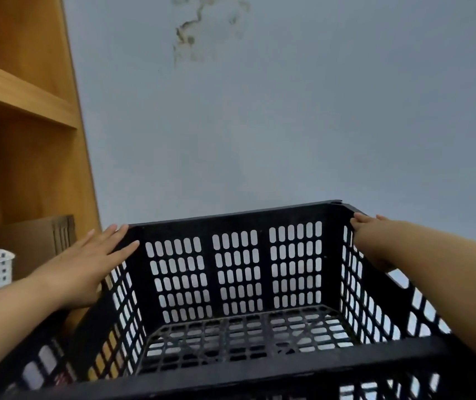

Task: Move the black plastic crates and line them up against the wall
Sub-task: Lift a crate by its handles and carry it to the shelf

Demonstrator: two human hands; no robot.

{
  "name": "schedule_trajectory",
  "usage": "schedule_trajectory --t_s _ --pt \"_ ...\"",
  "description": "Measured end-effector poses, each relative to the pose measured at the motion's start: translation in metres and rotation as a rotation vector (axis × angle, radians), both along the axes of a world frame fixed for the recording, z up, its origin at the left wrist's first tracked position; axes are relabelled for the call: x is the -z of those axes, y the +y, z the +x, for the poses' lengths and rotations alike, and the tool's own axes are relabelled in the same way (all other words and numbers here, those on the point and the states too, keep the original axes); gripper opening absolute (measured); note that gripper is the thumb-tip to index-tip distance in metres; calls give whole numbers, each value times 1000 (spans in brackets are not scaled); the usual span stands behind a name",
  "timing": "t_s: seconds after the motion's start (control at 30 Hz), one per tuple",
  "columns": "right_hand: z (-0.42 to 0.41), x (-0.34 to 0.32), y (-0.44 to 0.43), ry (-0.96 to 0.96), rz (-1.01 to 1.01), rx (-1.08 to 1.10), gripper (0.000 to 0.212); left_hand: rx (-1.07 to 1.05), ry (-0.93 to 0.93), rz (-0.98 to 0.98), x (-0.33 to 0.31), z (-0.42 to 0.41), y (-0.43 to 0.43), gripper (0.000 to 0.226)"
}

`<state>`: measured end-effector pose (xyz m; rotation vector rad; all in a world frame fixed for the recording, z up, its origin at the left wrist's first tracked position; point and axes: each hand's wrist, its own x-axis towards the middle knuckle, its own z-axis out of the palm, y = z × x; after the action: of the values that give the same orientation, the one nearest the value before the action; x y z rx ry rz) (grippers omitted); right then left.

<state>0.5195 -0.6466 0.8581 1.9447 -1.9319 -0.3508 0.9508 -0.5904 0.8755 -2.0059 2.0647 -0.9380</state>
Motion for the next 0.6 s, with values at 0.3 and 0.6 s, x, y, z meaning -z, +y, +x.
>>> schedule_trajectory --t_s 0.3,0.6 --pt "93 14 -25 46 101 67 63 102 -5 85 12 97 -69 101" --pt "122 43 -84 47 154 27 58 114 92 124 66 131 -133 95"
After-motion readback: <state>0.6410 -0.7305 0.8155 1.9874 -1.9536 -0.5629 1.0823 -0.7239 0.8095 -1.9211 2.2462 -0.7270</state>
